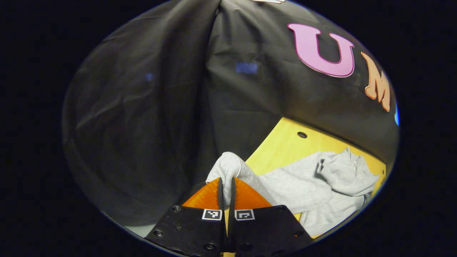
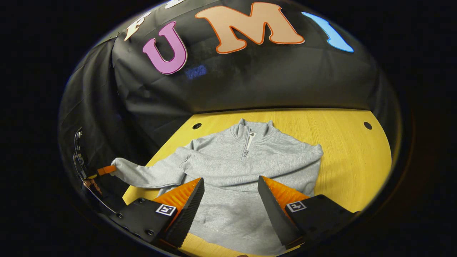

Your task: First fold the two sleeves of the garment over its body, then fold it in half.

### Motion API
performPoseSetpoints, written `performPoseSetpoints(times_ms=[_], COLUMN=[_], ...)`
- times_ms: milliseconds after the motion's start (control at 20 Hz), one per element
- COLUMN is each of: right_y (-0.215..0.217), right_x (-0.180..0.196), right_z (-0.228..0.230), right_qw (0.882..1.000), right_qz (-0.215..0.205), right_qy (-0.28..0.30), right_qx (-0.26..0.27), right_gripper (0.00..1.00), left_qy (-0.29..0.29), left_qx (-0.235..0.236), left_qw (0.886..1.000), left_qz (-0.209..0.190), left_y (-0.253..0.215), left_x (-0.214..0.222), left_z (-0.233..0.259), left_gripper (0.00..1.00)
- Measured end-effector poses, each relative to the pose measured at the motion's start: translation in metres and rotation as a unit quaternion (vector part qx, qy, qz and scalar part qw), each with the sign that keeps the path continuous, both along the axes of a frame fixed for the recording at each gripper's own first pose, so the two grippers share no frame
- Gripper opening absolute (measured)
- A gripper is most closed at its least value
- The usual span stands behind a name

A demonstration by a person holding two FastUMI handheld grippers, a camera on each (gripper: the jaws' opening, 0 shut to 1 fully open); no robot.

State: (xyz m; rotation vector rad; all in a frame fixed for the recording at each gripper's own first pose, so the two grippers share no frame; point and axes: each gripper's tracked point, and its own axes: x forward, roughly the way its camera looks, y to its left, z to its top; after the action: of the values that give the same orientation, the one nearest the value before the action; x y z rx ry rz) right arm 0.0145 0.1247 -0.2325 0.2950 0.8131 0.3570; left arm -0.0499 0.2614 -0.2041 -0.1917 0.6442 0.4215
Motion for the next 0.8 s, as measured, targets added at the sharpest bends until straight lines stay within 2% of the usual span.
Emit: performPoseSetpoints(times_ms=[250, 450, 500, 550, 800], right_y=[-0.028, -0.055, -0.063, -0.071, -0.119], right_x=[-0.015, -0.03, -0.033, -0.037, -0.049], right_z=[-0.001, -0.001, 0.0, 0.001, 0.008], right_qw=[1.0, 0.999, 0.999, 0.998, 0.995], right_qz=[-0.017, -0.039, -0.046, -0.053, -0.097], right_qy=[0.002, 0.003, 0.004, 0.004, -0.01], right_qx=[-0.009, -0.013, -0.014, -0.014, -0.028], right_gripper=[0.96, 0.96, 0.91, 0.96, 0.96], left_qy=[-0.046, -0.08, -0.087, -0.092, -0.122], left_qx=[0.012, 0.023, 0.022, 0.02, 0.015], left_qw=[0.997, 0.991, 0.989, 0.987, 0.972], left_qz=[-0.053, -0.101, -0.115, -0.127, -0.201], left_y=[-0.035, -0.077, -0.089, -0.103, -0.18], left_x=[0.047, 0.086, 0.094, 0.098, 0.133], left_z=[0.043, 0.077, 0.082, 0.086, 0.114], left_gripper=[0.0, 0.0, 0.0, 0.0, 0.0])
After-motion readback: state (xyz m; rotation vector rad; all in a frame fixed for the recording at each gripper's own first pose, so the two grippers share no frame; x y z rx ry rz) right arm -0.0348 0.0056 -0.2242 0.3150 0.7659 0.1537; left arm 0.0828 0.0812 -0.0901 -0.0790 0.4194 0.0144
